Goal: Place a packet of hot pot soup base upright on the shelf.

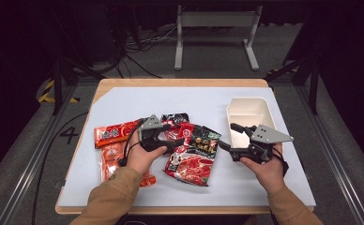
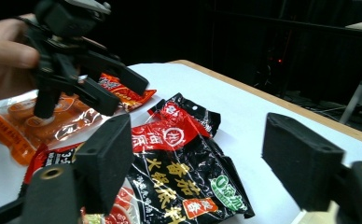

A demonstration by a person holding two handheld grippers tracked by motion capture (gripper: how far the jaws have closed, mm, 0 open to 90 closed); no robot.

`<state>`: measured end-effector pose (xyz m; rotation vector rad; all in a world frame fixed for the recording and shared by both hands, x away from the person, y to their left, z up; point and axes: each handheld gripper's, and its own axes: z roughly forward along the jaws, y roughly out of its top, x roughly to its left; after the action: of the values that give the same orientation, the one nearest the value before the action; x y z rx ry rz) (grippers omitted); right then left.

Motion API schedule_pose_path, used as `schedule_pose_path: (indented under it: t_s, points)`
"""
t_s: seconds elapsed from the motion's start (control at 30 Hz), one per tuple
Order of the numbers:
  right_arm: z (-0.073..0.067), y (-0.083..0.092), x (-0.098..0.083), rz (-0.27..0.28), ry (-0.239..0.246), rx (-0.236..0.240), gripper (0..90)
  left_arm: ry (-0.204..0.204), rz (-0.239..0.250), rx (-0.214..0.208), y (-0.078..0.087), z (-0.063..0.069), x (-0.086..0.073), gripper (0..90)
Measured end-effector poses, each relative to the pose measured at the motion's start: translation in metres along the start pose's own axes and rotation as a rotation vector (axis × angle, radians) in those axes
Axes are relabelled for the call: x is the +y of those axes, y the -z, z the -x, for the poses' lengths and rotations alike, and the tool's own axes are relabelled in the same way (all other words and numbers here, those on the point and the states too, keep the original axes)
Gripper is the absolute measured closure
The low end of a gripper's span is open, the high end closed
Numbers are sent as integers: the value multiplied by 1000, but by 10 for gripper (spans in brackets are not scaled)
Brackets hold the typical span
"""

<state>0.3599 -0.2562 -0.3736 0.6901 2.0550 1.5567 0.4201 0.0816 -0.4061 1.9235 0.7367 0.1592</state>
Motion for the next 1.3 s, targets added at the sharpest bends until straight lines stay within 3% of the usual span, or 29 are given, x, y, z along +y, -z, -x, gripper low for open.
schedule_pose_path:
  t_s: [0.07, 0.17, 0.43, 0.53, 0.83, 0.97, 1.0, 1.07, 1.13, 1.3]
  points:
    - [0, 0, 0, 6, 3, 18, 301, 29, -16, -7, -6, -2, 0, 236]
    - [0, 0, 0, 6, 6, 32, 312, 35, -32, 26, -14, -12, 0, 240]
    - [0, 1, 1, 10, 17, 49, 339, 71, -46, 41, -28, -28, 1, 239]
    - [1, 0, 1, 21, 20, 72, 359, 77, -49, 44, -33, -30, 0, 240]
    - [0, 0, 1, 25, 34, 58, 360, 97, -72, 38, -43, -33, 2, 278]
    - [-2, 1, 2, 23, 33, 60, 391, 112, -110, 47, -48, -34, 2, 288]
    - [-2, 0, 2, 24, 36, 63, 392, 134, -125, 46, -50, -33, 2, 286]
    - [-2, 0, 1, 25, 36, 65, 392, 129, -133, 51, -50, -34, 2, 284]
    - [-2, 0, 1, 20, 31, 69, 392, 150, -140, 42, -54, -34, 2, 290]
    - [-3, 0, 1, 17, 38, 74, 386, 149, -156, 24, -58, -33, 3, 317]
